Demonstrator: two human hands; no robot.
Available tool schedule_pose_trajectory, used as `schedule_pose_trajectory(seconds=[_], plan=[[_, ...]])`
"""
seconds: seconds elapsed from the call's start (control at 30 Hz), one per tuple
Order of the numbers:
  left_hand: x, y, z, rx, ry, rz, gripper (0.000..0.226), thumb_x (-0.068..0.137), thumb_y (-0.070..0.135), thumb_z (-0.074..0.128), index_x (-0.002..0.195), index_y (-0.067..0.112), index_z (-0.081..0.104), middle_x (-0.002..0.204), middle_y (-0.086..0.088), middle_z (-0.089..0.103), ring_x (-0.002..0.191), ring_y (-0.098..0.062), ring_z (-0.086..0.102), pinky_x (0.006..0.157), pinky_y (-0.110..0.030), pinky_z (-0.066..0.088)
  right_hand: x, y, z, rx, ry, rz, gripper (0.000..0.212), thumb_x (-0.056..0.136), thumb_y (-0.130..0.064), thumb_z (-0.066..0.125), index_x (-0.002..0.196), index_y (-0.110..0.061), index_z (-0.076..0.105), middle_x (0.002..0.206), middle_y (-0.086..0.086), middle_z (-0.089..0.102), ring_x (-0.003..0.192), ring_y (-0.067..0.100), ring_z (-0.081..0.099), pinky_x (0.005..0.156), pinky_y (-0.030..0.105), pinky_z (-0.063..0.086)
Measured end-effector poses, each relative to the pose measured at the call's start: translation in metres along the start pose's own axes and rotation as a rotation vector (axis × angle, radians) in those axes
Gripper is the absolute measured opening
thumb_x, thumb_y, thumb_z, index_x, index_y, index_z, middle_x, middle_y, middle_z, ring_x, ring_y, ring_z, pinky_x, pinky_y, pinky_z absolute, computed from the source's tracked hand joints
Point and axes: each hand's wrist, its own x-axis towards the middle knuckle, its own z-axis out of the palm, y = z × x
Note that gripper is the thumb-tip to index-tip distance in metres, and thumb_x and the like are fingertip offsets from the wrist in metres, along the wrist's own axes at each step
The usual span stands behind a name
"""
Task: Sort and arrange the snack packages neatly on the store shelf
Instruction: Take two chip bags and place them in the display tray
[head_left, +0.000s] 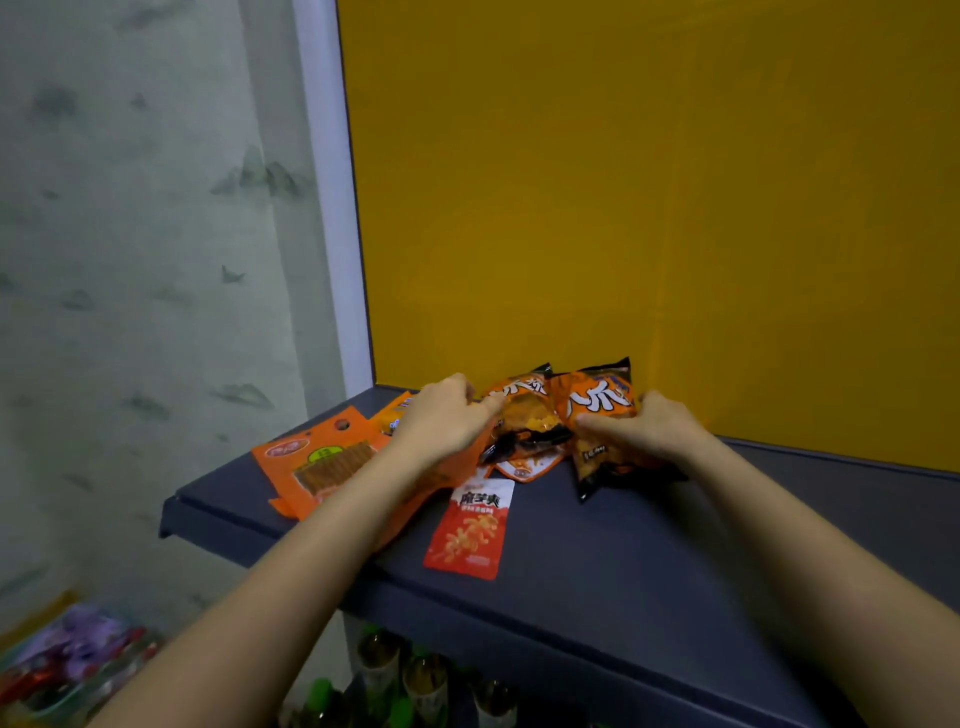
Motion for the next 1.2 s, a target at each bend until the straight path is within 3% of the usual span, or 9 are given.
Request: schedule_pose_trajectory(seconds=[0.07,0.13,0.33,0.5,0.7,0.87,1.0,1.1,1.2], plan=[[0.026,-0.002,0.000,-0.012,-0.082,-0.042,0.053,0.090,0.055,0.046,0.102,0.005,0.058,0.110,-0.018,0.061,0.100,-0.030,0.057,0.082,-0.036,0.044,0.006,-0.002,0.003,0.042,0.004,0.055,0.084,0.069,-0.058,0.071,0.129,-0.005,0.045,0.133,0.014,0.053,0.115,0.029,0.053,0.087,0.034,0.046],[0.047,-0.003,0.002,-0.073,-0.174,-0.088,0.068,0.088,0.058,0.046,0.117,-0.003,0.055,0.127,-0.024,0.055,0.115,-0.035,0.054,0.093,-0.039,0.044,0.010,-0.005,0.006,0.049,-0.016,0.100,0.079,0.068,-0.055,0.073,0.124,-0.006,0.051,0.127,0.012,0.057,0.102,0.025,0.054,0.082,0.032,0.045],[0.084,-0.001,0.014,-0.196,-0.371,-0.119,0.080,0.084,0.059,0.052,0.134,-0.002,0.043,0.146,-0.017,0.039,0.130,-0.033,0.042,0.096,-0.034,0.037,0.018,-0.006,0.008,0.253,-0.002,0.139,0.034,0.067,-0.038,0.080,0.086,-0.015,0.063,0.099,0.009,0.069,0.091,0.024,0.064,0.079,0.033,0.053],[0.102,-0.004,0.019,-0.282,-0.490,-0.151,0.085,0.078,0.055,0.064,0.138,0.000,0.037,0.144,-0.015,0.042,0.127,-0.031,0.046,0.088,-0.033,0.039,0.006,-0.004,0.000,0.539,0.023,0.094,0.019,0.075,-0.027,0.075,0.083,-0.019,0.059,0.077,-0.001,0.069,0.065,0.012,0.066,0.049,0.019,0.051],[0.108,0.002,0.030,-0.309,-0.567,-0.153,0.089,0.073,0.051,0.072,0.140,0.006,0.035,0.142,-0.013,0.043,0.125,-0.030,0.048,0.086,-0.032,0.039,0.000,0.000,-0.004,0.613,0.086,0.097,0.041,0.074,-0.025,0.075,0.109,-0.013,0.057,0.091,0.002,0.070,0.076,0.017,0.068,0.055,0.022,0.053],[0.108,0.008,0.040,-0.417,-0.535,-0.132,0.069,0.073,0.033,0.076,0.129,0.005,0.046,0.114,-0.009,0.053,0.096,-0.021,0.051,0.077,-0.029,0.042,-0.004,0.003,-0.005,0.640,0.122,0.105,0.048,0.075,-0.024,0.075,0.116,-0.010,0.055,0.096,0.004,0.069,0.076,0.016,0.067,0.055,0.022,0.051],[0.107,0.013,0.046,-0.456,-0.499,-0.103,0.105,0.067,0.034,0.080,0.143,0.002,0.016,0.135,-0.015,0.043,0.117,-0.030,0.050,0.089,-0.036,0.045,-0.007,0.006,-0.007,0.673,0.170,0.121,0.043,0.075,-0.023,0.074,0.110,-0.013,0.052,0.091,0.002,0.067,0.075,0.016,0.065,0.056,0.023,0.050],[0.104,0.017,0.046,-0.511,-0.422,-0.034,0.101,0.073,0.025,0.077,0.142,0.003,0.006,0.123,-0.013,0.042,0.104,-0.026,0.044,0.082,-0.032,0.041,-0.012,0.008,-0.009,0.690,0.227,0.131,0.056,0.074,-0.027,0.076,0.120,-0.012,0.048,0.106,0.008,0.065,0.087,0.022,0.065,0.065,0.028,0.052],[0.102,0.019,0.040,-0.587,-0.362,0.044,0.107,0.072,0.024,0.078,0.143,0.005,0.000,0.133,-0.012,0.041,0.117,-0.029,0.046,0.088,-0.033,0.043,-0.020,0.010,-0.012,0.723,0.312,0.140,0.066,0.073,-0.027,0.076,0.128,-0.011,0.042,0.113,0.008,0.060,0.096,0.025,0.061,0.073,0.032,0.052]])
